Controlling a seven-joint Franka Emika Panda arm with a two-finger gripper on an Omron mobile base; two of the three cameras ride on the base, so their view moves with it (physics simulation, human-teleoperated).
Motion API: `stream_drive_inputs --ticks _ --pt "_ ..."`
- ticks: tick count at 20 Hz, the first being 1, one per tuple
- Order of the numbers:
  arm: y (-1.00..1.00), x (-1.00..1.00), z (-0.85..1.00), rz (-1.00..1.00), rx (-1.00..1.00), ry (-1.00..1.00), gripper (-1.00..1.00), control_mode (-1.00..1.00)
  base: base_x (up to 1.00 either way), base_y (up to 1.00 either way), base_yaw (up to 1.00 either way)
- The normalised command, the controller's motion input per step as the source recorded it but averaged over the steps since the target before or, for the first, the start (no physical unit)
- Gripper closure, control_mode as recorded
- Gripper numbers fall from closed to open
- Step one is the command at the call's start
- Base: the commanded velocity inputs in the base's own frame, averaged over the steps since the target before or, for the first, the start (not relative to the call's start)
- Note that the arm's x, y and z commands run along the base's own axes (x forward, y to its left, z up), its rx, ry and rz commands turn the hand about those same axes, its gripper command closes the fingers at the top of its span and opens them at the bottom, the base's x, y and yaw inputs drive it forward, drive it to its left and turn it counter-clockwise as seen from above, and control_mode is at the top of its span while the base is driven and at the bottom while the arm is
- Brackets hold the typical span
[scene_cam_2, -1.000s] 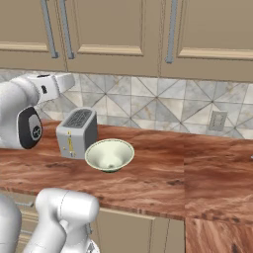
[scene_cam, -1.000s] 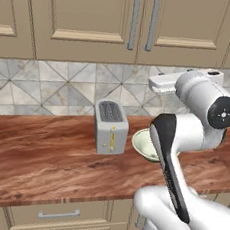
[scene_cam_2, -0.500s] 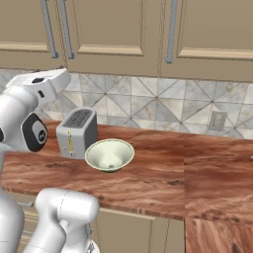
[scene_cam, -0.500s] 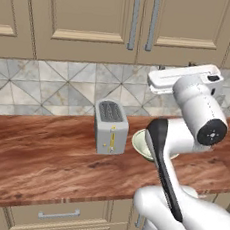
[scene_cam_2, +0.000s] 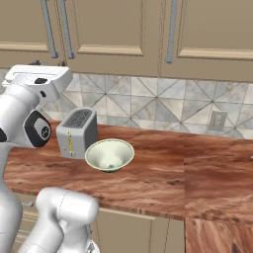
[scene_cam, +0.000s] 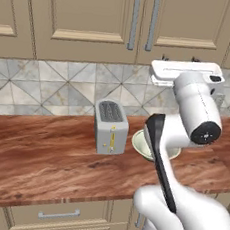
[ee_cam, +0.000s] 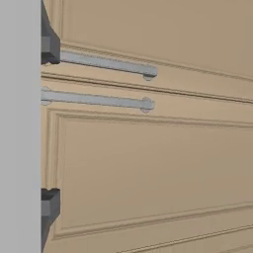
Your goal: Open the cabinet. Pick the kiwi and apple from the cabinet and place them into the bowl. Then close the cabinet.
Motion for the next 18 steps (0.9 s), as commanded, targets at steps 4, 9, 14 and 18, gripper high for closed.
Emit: stream_drive_inputs --ticks 4,9,14,18 --pt "0.00 0.03 0.13 0.00 0.15 0.00 -1.00 -1.00 0.00 0.00 0.00" --pt "0.00 0.31 0.03 0.03 0.01 0.02 -1.00 -1.00 0.00 0.00 0.00" --pt "0.00 0.35 0.00 0.15 0.08 0.10 -1.00 -1.00 0.00 0.00 0.00" --pt "0.00 0.39 0.00 0.14 0.05 0.07 -1.00 -1.00 0.00 0.00 0.00"
